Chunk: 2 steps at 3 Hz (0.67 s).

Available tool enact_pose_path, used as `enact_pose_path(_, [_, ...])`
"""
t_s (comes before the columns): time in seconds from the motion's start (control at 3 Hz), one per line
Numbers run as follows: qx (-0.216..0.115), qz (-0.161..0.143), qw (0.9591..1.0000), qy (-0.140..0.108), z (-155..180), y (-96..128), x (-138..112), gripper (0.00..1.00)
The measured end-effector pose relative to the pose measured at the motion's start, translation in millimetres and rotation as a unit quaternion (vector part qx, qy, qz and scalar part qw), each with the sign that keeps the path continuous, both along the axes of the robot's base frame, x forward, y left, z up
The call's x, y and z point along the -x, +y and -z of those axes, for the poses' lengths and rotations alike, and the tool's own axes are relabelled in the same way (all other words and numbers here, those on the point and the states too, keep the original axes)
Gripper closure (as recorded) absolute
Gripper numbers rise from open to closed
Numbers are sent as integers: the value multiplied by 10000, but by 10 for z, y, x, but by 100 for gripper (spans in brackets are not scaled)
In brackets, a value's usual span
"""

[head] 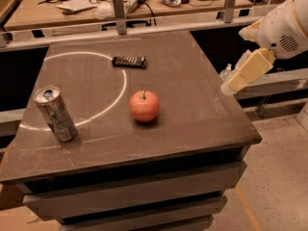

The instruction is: Move rxbar chocolate near redbull can

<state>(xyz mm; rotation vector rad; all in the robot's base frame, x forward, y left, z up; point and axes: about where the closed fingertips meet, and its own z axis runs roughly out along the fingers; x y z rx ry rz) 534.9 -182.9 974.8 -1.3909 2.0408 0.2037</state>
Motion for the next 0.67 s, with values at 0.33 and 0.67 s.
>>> enact_pose_path(0.33, [-732,177,9971,-128,72,214,-502,0])
enact_pose_path(0.67, [-1236,100,9918,-314,125,471,-869,0])
